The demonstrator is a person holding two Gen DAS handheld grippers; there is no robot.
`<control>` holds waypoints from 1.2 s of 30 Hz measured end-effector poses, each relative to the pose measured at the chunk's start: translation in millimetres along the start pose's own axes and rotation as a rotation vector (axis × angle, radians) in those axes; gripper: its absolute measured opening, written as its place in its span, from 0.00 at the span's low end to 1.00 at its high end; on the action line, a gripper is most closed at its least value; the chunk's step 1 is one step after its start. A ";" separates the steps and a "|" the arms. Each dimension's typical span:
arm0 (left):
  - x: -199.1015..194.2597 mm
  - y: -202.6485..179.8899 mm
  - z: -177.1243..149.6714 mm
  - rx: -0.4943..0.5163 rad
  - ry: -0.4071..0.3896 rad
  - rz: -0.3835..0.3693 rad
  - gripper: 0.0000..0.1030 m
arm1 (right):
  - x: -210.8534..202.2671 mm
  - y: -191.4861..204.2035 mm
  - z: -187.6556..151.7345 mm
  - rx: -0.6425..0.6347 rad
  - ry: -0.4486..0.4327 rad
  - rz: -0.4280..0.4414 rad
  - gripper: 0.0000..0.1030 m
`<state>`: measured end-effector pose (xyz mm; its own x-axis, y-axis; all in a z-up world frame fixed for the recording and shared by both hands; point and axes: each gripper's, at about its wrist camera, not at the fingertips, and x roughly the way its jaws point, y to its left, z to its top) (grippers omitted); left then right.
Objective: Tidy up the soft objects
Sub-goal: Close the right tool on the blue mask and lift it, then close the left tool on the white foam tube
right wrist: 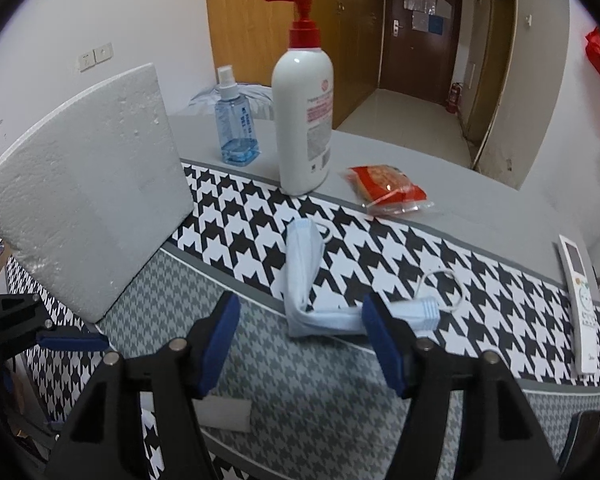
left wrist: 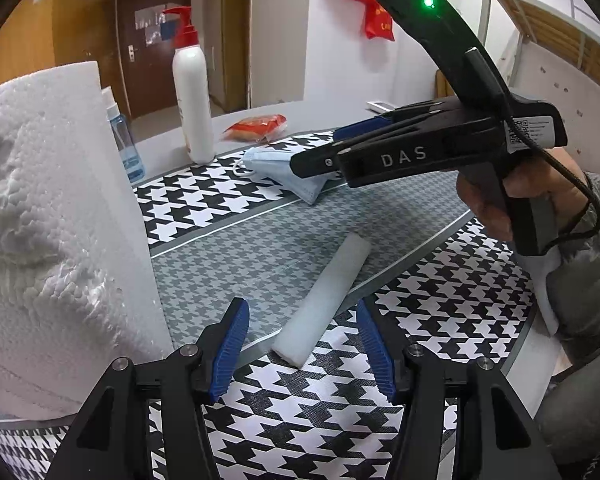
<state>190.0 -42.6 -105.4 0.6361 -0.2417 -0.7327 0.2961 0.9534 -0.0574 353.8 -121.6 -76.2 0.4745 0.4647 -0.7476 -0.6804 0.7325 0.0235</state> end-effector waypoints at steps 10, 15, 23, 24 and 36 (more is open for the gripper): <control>-1.7 3.2 -2.7 -0.012 -0.008 0.000 0.56 | 20.1 0.1 -9.1 -0.026 0.072 -0.026 0.20; 0.0 1.2 -1.4 0.000 -0.006 0.001 0.56 | 11.8 1.2 -11.0 -0.023 0.057 -0.009 0.12; 10.1 -8.3 4.9 0.037 0.015 -0.007 0.56 | -18.7 -5.6 -17.1 0.007 0.000 0.001 0.12; 12.1 -10.0 5.9 0.046 0.020 -0.008 0.56 | -23.1 -5.8 -18.4 0.009 -0.004 0.004 0.12; 30.9 -8.1 4.1 0.106 0.098 -0.011 0.49 | -59.1 -12.2 -33.5 0.056 -0.061 0.001 0.12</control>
<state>210.2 -58.5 -124.8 0.5609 -0.2283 -0.7957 0.3799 0.9250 0.0024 315.3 -174.6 -54.5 0.5086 0.4936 -0.7055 -0.6491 0.7581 0.0624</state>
